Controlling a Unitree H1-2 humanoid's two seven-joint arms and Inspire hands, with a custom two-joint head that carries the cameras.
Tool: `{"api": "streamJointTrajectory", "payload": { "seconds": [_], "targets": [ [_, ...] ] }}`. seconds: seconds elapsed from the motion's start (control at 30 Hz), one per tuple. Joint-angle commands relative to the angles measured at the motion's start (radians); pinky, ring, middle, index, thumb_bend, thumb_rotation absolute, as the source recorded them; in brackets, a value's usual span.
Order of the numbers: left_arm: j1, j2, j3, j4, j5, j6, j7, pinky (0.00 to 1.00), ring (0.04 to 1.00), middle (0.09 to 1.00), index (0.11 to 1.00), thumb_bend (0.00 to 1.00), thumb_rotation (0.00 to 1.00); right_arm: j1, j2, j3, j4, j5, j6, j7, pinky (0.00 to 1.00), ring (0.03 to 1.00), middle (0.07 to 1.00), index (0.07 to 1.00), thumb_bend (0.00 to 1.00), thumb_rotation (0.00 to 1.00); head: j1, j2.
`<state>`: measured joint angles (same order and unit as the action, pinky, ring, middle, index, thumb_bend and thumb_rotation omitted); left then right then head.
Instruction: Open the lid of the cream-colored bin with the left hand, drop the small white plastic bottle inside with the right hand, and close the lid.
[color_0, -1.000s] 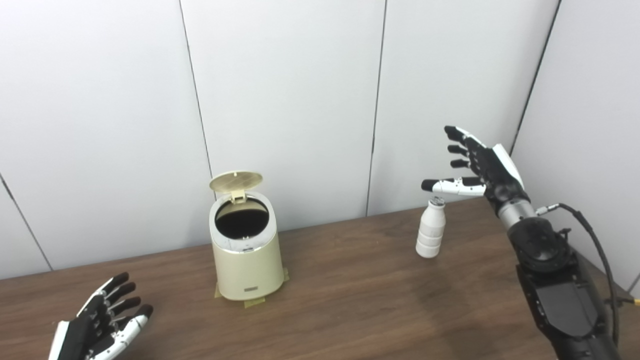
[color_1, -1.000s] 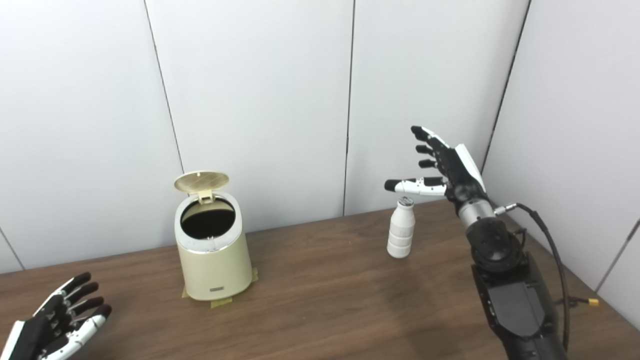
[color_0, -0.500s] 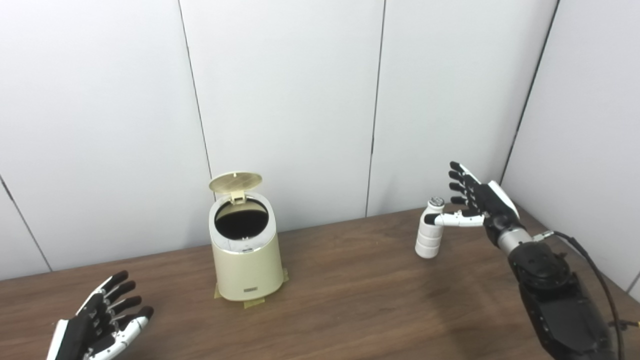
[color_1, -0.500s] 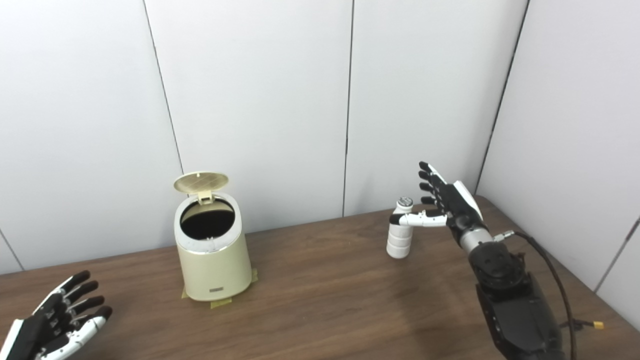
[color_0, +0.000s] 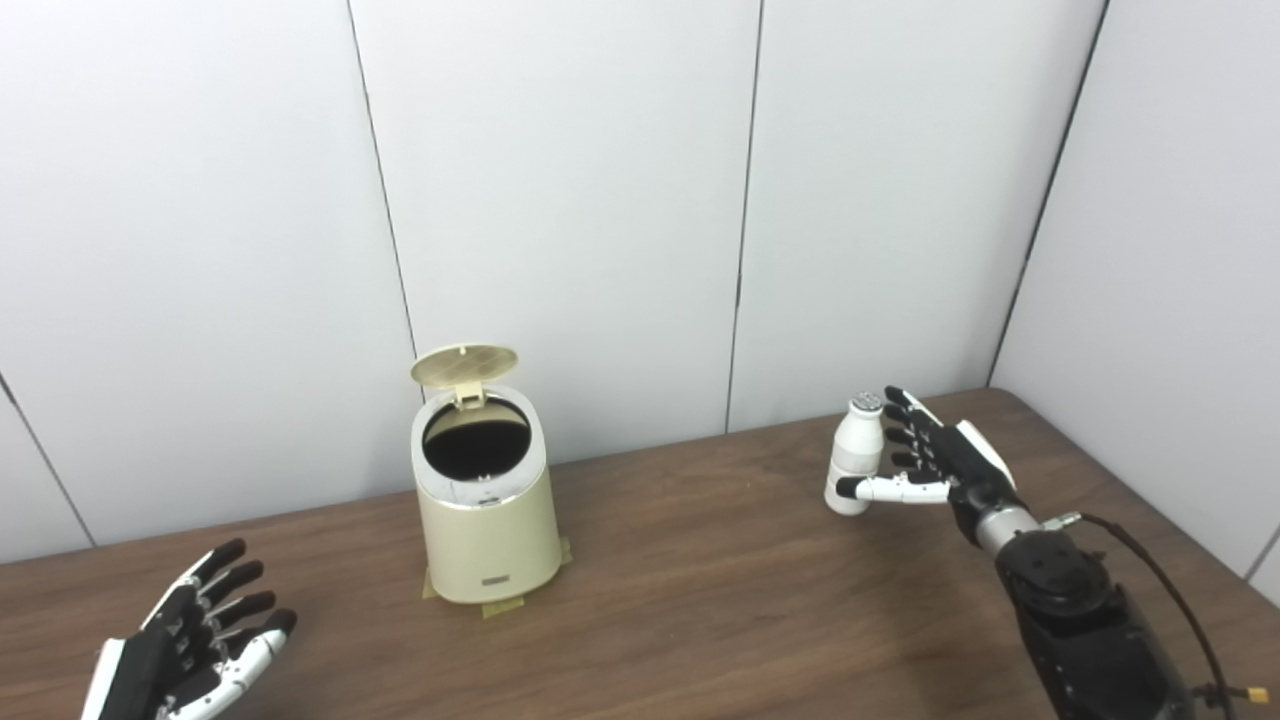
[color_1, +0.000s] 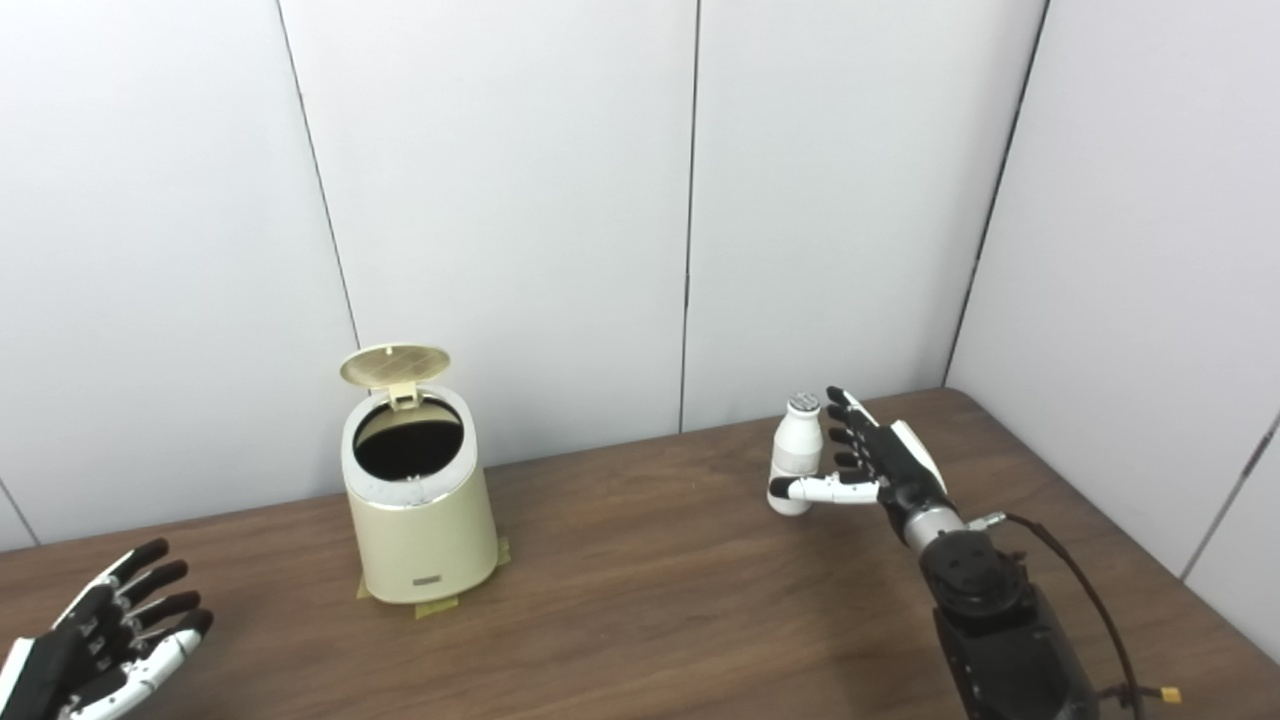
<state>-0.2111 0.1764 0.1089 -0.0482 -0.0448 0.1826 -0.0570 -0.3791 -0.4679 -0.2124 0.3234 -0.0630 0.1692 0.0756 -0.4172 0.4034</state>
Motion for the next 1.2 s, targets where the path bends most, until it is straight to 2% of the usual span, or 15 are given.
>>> {"api": "streamJointTrajectory", "payload": {
  "seconds": [0.0,0.07,0.23,0.5,0.63,0.77,1.0,1.03,1.07,1.1,1.17],
  "targets": [
    [-0.036,0.014,0.0,-0.039,-0.001,-0.009,-0.003,0.67,0.763,0.834,0.889,0.49,0.0,-0.032,-0.018,-0.007,-0.006,-0.005,-0.05,-0.034,0.82,0.881,0.923,0.94,0.88,0.16,-0.001,0.0],
    [-0.036,0.017,-0.004,-0.042,0.009,-0.009,-0.001,0.67,0.763,0.836,0.89,0.48,0.0,-0.034,-0.01,-0.008,0.001,-0.01,-0.048,-0.051,0.8,0.857,0.899,0.915,0.86,0.12,0.002,0.003],
    [-0.035,0.015,-0.006,-0.05,0.011,-0.002,0.001,0.66,0.756,0.835,0.883,0.48,0.0,-0.041,-0.006,0.008,0.043,-0.027,-0.076,-0.078,0.76,0.823,0.864,0.886,0.82,0.12,0.004,0.004],
    [-0.03,0.017,-0.012,-0.076,0.016,0.019,0.002,0.64,0.743,0.828,0.876,0.48,0.0,-0.058,0.028,-0.004,0.058,0.002,-0.059,-0.103,0.73,0.773,0.833,0.858,0.81,0.04,0.011,0.008],
    [-0.029,0.017,-0.013,-0.083,0.017,0.024,0.002,0.63,0.735,0.822,0.874,0.48,0.0,-0.078,0.042,-0.004,0.112,-0.008,-0.117,-0.147,0.63,0.727,0.8,0.821,0.82,0.0,0.01,0.01],
    [-0.029,0.015,-0.01,-0.079,0.012,0.022,0.002,0.64,0.747,0.83,0.88,0.47,0.0,-0.095,0.047,0.008,0.165,-0.014,-0.176,-0.168,0.58,0.718,0.788,0.807,0.8,0.0,0.012,0.011],
    [-0.026,0.014,-0.011,-0.091,0.015,0.027,-0.002,0.63,0.74,0.831,0.886,0.47,0.0,-0.125,0.064,0.019,0.215,-0.02,-0.204,-0.208,0.52,0.669,0.753,0.767,0.8,0.0,0.017,0.018],
    [-0.026,0.013,-0.011,-0.092,0.016,0.028,-0.001,0.63,0.739,0.83,0.888,0.47,0.0,-0.13,0.067,0.021,0.223,-0.032,-0.211,-0.231,0.48,0.62,0.718,0.741,0.79,0.0,0.019,0.019],
    [-0.026,0.012,-0.011,-0.094,0.018,0.029,0.001,0.63,0.733,0.826,0.886,0.47,0.0,-0.134,0.068,0.024,0.233,-0.046,-0.218,-0.254,0.42,0.529,0.583,0.687,0.66,0.0,0.021,0.02],
    [-0.027,0.011,-0.011,-0.094,0.02,0.03,0.003,0.62,0.729,0.824,0.885,0.47,0.0,-0.138,0.069,0.026,0.244,-0.059,-0.227,-0.276,0.39,0.476,0.513,0.616,0.59,0.0,0.021,0.02],
    [-0.028,0.009,-0.009,-0.092,0.014,0.026,0.001,0.62,0.727,0.824,0.886,0.47,0.0,-0.141,0.065,0.035,0.264,-0.079,-0.262,-0.304,0.32,0.378,0.442,0.539,0.54,0.0,0.026,0.022]
  ]
}}
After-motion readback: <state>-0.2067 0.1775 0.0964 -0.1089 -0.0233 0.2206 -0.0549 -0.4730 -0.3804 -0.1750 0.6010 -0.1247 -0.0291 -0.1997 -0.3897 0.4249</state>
